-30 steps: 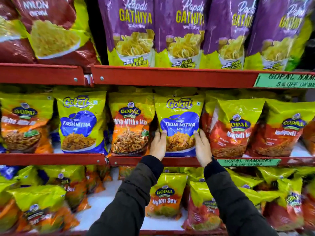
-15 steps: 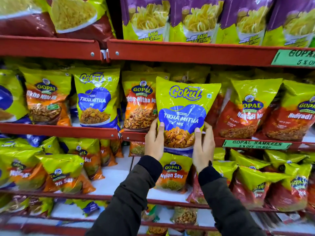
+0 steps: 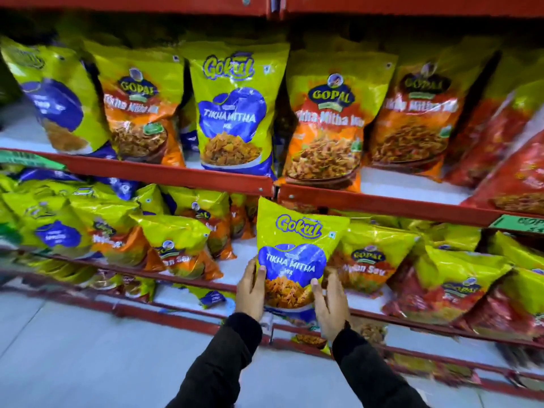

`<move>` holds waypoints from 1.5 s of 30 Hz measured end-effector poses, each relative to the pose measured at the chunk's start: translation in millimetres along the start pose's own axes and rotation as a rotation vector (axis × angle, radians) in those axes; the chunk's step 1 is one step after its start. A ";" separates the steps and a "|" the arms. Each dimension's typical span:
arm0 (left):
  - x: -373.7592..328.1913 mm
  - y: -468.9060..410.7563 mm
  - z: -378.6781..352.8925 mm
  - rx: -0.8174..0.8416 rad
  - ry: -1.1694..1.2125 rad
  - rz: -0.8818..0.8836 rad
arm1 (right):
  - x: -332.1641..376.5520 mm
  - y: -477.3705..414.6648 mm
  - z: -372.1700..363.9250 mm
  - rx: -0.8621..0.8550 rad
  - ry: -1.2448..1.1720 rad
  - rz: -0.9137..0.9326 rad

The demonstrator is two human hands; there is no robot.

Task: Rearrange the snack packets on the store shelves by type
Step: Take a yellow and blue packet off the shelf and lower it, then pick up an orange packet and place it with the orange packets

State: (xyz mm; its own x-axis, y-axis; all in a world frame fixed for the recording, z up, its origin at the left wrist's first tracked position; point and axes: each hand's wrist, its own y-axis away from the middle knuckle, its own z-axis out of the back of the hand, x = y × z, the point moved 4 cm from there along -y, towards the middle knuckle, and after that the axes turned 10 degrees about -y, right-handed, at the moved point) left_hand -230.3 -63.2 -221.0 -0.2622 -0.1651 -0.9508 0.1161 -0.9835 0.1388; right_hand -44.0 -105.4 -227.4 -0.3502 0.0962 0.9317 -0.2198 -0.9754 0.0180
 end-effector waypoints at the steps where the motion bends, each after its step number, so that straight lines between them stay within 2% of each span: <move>1: 13.0 -6.0 4.7 0.015 -0.010 0.031 | -2.5 -1.2 -11.1 0.015 0.006 -0.022; 5: 43.9 -35.9 13.7 0.100 -0.072 0.144 | -8.1 -21.5 -42.9 0.050 -0.013 -0.074; 9: 52.3 -73.6 9.4 0.165 -0.081 0.258 | -22.9 -57.6 -62.0 0.022 -0.018 -0.248; 12: 56.1 -97.1 1.3 0.269 -0.064 0.288 | -24.3 -81.9 -65.4 0.020 0.049 -0.337; 14: 62.5 -109.5 -2.2 0.313 -0.119 0.306 | -25.3 -93.6 -67.2 0.077 0.096 -0.382; 17: 73.9 -117.5 -4.2 0.337 -0.211 0.350 | -25.1 -101.4 -69.9 0.180 0.154 -0.438; 20: 71.2 -115.6 -3.3 0.323 -0.299 0.319 | -27.8 -104.6 -68.3 0.190 0.202 -0.435; 23: 51.9 -107.0 7.1 0.185 -0.363 0.182 | -15.0 -99.9 -61.2 0.132 0.373 -0.286; 26: 16.9 -86.8 21.4 0.062 -0.378 -0.108 | 26.6 -84.0 -49.3 0.033 0.476 -0.003; 29: -31.9 -67.7 37.6 -0.072 -0.356 -0.382 | 78.7 -68.4 -42.1 -0.026 0.425 0.243; 34: -122.9 -57.6 84.9 -0.311 -0.382 -0.679 | 183.8 -61.5 -38.2 -0.104 0.231 0.584; 36: -156.7 -61.8 108.2 -0.392 -0.420 -0.763 | 226.7 -66.1 -38.1 -0.136 0.189 0.676; 41: -226.6 -88.4 171.3 -0.549 -0.477 -0.847 | 315.7 -93.8 -62.7 -0.192 0.121 0.822; 45: -253.5 -118.8 215.7 -0.593 -0.460 -0.887 | 356.0 -123.4 -104.8 -0.148 0.058 0.766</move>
State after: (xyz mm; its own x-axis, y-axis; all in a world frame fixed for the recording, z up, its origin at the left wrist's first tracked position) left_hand -384.2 79.5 63.3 -0.7855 0.4330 -0.4421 0.1163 -0.5984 -0.7927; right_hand -237.0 70.0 64.0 -0.4997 -0.5788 0.6444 -0.0157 -0.7378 -0.6749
